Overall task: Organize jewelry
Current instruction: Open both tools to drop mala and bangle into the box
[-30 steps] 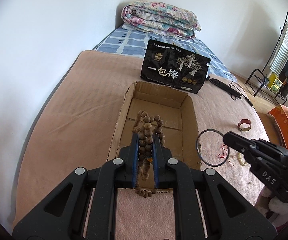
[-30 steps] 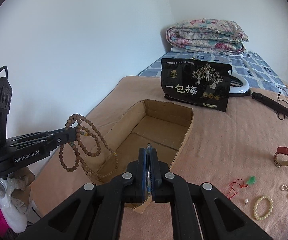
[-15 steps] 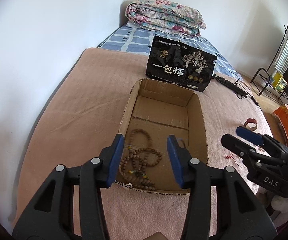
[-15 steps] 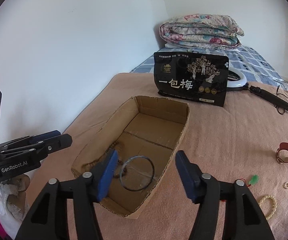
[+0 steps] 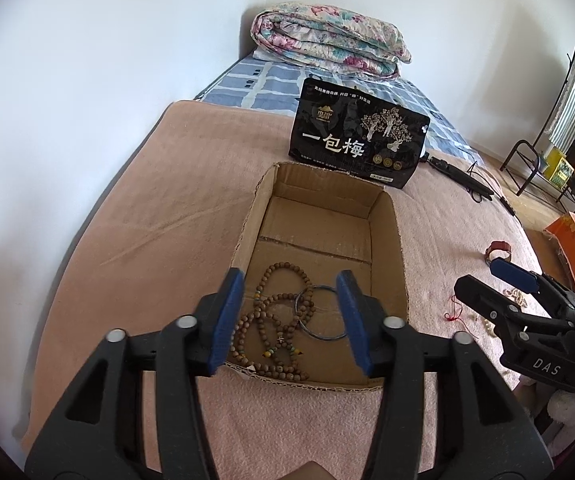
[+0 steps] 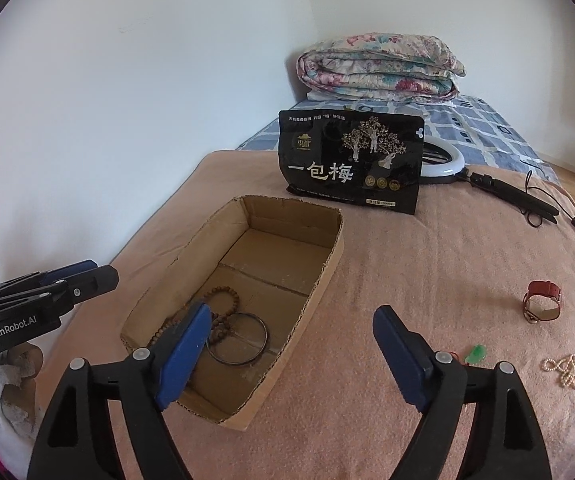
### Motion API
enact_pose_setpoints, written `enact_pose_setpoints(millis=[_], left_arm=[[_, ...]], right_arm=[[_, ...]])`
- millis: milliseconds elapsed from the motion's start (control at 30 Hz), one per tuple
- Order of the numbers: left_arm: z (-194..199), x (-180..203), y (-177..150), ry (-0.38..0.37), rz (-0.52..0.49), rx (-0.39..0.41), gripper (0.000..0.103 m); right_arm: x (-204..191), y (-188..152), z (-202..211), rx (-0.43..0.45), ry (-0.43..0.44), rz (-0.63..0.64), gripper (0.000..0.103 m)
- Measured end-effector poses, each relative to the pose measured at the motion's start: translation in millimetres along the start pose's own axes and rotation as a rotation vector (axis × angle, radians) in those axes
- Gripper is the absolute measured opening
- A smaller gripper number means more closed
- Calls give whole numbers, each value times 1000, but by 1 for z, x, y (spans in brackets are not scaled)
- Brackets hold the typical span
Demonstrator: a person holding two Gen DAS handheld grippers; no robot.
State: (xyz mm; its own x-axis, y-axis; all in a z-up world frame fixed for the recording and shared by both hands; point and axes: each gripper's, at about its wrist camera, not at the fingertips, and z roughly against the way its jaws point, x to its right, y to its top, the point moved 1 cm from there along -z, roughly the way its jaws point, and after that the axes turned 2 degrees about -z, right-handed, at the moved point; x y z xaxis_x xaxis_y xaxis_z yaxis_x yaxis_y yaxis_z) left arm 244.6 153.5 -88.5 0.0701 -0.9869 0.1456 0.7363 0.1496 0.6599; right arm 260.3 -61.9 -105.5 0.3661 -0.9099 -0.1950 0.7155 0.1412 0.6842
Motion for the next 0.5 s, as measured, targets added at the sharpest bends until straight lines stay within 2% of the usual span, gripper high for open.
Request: enact_pose_setpoints(millis=[67, 267, 500], left_arm=[[5, 2, 0, -1, 5, 28, 66], [20, 20, 0, -12, -18, 76, 71], [34, 62, -3, -35, -111, 118, 72]], right_arm=[[2, 0, 4, 3, -16, 6, 91], [12, -2, 25, 41, -98, 37, 103], [36, -5, 60, 91, -182, 38, 103]])
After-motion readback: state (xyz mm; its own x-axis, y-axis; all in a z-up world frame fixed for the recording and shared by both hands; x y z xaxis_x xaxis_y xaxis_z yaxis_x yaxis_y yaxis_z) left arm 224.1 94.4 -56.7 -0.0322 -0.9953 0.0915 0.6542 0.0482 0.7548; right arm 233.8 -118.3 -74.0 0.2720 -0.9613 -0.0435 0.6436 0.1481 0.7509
